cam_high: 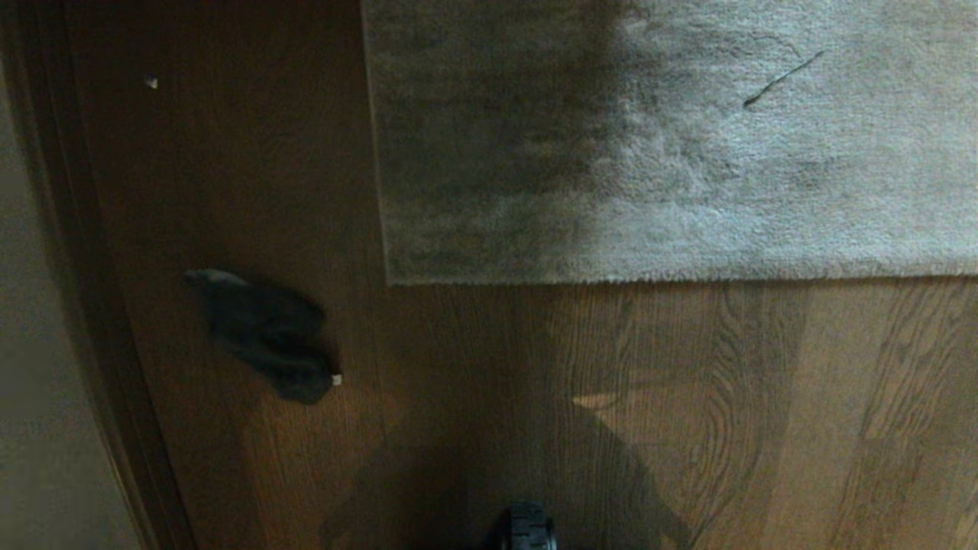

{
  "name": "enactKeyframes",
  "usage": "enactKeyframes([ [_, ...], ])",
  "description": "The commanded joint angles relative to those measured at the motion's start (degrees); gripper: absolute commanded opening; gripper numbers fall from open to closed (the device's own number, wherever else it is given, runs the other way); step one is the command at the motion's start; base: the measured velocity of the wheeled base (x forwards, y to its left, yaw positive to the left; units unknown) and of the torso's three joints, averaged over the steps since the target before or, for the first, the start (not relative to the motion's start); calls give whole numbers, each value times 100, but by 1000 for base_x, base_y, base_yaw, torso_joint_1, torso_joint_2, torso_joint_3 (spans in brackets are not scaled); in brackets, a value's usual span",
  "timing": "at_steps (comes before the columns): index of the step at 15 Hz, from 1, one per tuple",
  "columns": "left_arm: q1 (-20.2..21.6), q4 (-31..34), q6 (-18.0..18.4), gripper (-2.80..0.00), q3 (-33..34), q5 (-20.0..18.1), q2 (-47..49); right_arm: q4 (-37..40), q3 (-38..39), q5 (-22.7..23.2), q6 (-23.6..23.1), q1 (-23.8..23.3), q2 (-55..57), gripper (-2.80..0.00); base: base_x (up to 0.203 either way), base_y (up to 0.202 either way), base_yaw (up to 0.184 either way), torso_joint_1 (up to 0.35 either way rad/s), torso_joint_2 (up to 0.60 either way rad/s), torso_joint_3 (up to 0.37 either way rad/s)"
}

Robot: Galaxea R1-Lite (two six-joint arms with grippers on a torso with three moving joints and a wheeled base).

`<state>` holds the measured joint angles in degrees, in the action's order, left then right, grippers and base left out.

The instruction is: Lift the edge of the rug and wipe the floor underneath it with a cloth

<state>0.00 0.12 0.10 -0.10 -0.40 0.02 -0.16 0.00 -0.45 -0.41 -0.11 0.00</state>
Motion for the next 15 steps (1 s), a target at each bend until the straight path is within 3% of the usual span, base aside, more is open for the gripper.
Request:
enactKeyframes([
  [1,0,-3,-7,-280,1,2,-2,-2,0,1,-3,-7,0,-280,0,0,0,7,2,42],
  [15,0,5,-107,-280,1,23,-2,-2,0,1,-3,1,9,-280,0,0,0,2,3,186],
])
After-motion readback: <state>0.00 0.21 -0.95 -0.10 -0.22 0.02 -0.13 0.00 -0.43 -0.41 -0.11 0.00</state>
